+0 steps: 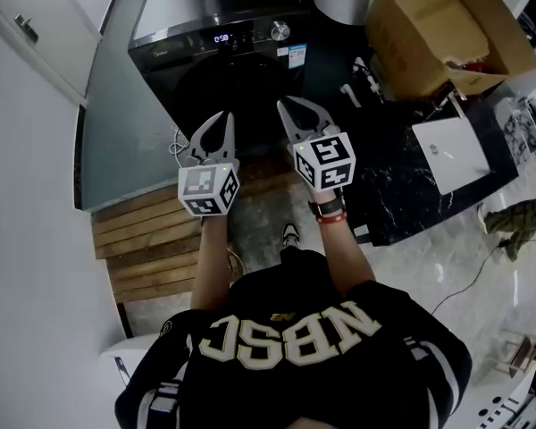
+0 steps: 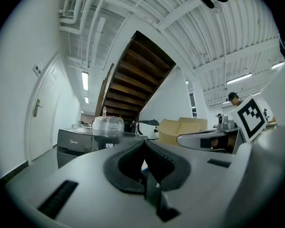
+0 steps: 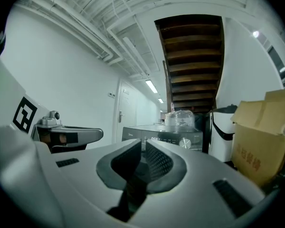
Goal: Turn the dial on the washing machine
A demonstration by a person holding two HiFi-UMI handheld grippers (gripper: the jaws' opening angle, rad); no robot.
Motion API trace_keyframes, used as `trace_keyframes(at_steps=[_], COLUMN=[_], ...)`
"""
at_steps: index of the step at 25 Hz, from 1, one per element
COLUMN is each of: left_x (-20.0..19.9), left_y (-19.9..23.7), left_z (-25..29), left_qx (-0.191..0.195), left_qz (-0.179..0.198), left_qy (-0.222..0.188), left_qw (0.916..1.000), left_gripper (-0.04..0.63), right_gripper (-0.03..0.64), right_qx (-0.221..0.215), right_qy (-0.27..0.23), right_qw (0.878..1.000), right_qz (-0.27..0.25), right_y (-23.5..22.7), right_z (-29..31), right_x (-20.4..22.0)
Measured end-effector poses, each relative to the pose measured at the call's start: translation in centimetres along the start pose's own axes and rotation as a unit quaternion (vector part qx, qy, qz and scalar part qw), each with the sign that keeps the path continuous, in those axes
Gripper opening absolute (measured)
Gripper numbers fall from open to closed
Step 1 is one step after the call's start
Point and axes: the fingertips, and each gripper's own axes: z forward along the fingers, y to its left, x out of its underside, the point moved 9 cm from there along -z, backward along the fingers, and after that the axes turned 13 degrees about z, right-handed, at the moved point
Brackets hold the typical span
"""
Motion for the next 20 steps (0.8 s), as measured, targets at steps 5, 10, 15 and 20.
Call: trace_keyframes(at_steps=[5, 10, 15, 20], left_x=[1.1, 2.2, 3.5, 4.1], left_y=[0.9, 1.5, 1.3, 2.2], left_z=[5.9, 10.9, 13.6, 15.2], left_qx=[-0.006, -0.015, -0.019, -0.02], left_qz=[0.001, -0.005, -0.008, -0.009], left_qy=[0.014, 0.026, 0.047, 0.057], left_qw=[0.9999, 0.9995, 0.9987, 0.9981], left_gripper=[0.014, 0.014, 0.014, 0.014], right_gripper=[0.035, 0.041, 0.049, 0.066], right_qx=[-0.011, -0.024, -0.033, -0.03], right_qy=[0.011, 0.026, 0.041, 0.057], right_qw=[1.0, 0.999, 0.999, 0.997], right_qz=[0.004, -0.006, -0.011, -0.035], right_y=[-4.6, -8.5, -11.4, -13.1], right_z=[4.4, 8.2, 11.1, 13.6], right_x=[-0.7, -1.4, -1.4, -1.5])
